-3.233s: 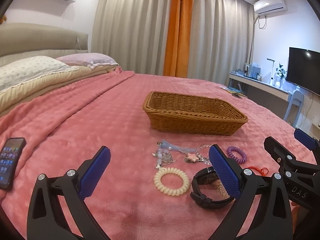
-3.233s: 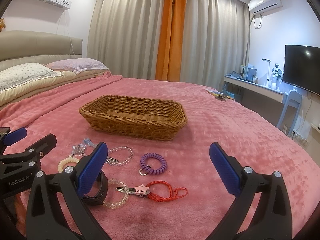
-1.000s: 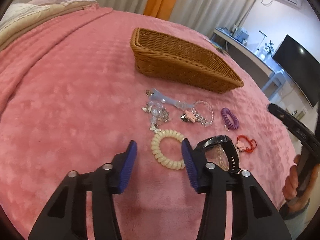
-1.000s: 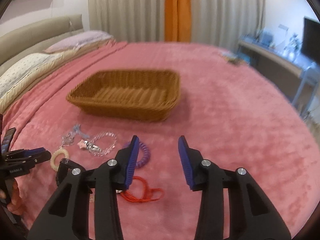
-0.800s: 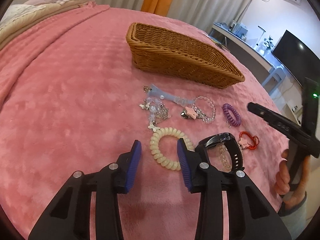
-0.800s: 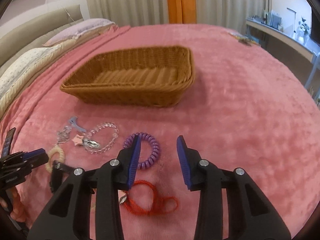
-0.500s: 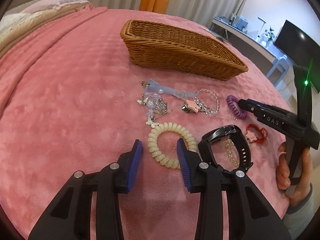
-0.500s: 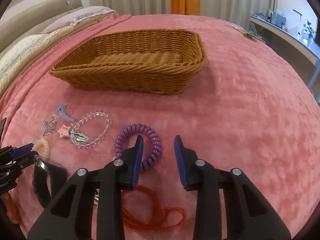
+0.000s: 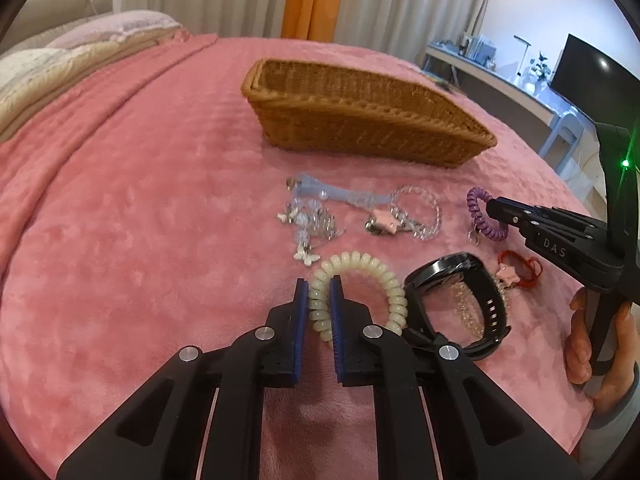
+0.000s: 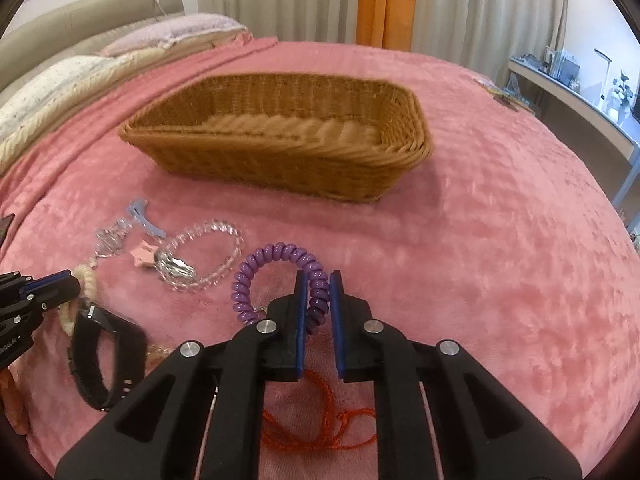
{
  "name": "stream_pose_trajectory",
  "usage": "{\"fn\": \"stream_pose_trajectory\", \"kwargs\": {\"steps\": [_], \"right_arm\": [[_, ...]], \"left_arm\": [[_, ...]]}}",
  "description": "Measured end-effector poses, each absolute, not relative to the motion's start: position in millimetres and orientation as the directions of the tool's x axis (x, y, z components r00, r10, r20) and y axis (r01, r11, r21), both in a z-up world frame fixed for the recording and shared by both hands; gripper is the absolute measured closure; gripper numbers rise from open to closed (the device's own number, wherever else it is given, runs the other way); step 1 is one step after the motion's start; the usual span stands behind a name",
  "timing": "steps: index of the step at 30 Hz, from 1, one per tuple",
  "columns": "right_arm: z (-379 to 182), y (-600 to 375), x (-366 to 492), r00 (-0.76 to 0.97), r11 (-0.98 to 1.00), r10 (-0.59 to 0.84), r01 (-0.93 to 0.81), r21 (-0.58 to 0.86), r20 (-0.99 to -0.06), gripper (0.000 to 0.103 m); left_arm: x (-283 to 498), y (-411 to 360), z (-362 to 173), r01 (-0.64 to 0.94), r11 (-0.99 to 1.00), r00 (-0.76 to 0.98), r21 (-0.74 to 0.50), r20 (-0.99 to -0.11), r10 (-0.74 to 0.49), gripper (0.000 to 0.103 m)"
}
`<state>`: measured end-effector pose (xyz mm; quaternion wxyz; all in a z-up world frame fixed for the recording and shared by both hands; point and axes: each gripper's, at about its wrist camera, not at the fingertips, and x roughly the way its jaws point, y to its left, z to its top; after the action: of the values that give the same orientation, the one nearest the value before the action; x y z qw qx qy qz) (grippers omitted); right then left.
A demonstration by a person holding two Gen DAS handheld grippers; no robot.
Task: Organize jewelry
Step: 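Carry both coils into the wicker basket and open both tools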
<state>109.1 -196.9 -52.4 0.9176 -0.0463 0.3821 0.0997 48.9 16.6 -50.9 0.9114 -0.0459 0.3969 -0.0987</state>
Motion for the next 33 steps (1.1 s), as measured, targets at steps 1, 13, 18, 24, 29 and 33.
{"fn": "stream_pose_trajectory", "kwargs": {"steps": [1,13,18,24,29,33], "right_arm": [[-49.3,-198.0,106.2,0.696,0.975,0.158,-0.222,-0.001,-0.700,0.094],[47.5,-210.8,108.7,0.789,0.972,0.217,-0.227,0.056,-0.575,0.094],[63.2,-209.2,158.8,0.792,0.979,0.197,-0.194,0.069,-0.578,0.094],[42.9,-198.0,223.1,0.752,0.984,0.165,-0.167,0.058,-0.638,0.094],[16.2,-188.6,259.3,0.707,0.986,0.155,-0.159,0.058,-0.690,0.094],[-2.7,-181.2,274.5,0.670,0.986,0.141,-0.162,0.042,-0.729,0.094]], "left_arm": [[46.1,16.9,-46.6,0.146,0.976,0.679,-0.163,-0.701,-0.218,0.094],[59.6,17.9,55.4,0.178,0.968,0.809,-0.175,-0.535,-0.245,0.094],[116.4,6.3,75.3,0.192,0.968,0.817,-0.163,-0.519,-0.250,0.094],[188.3,-5.6,58.0,0.185,0.969,0.795,-0.164,-0.554,-0.246,0.094],[228.8,-9.8,35.7,0.175,0.969,0.767,-0.173,-0.594,-0.244,0.094],[241.6,-13.6,21.2,0.166,0.975,0.748,-0.146,-0.626,-0.221,0.094]]}}
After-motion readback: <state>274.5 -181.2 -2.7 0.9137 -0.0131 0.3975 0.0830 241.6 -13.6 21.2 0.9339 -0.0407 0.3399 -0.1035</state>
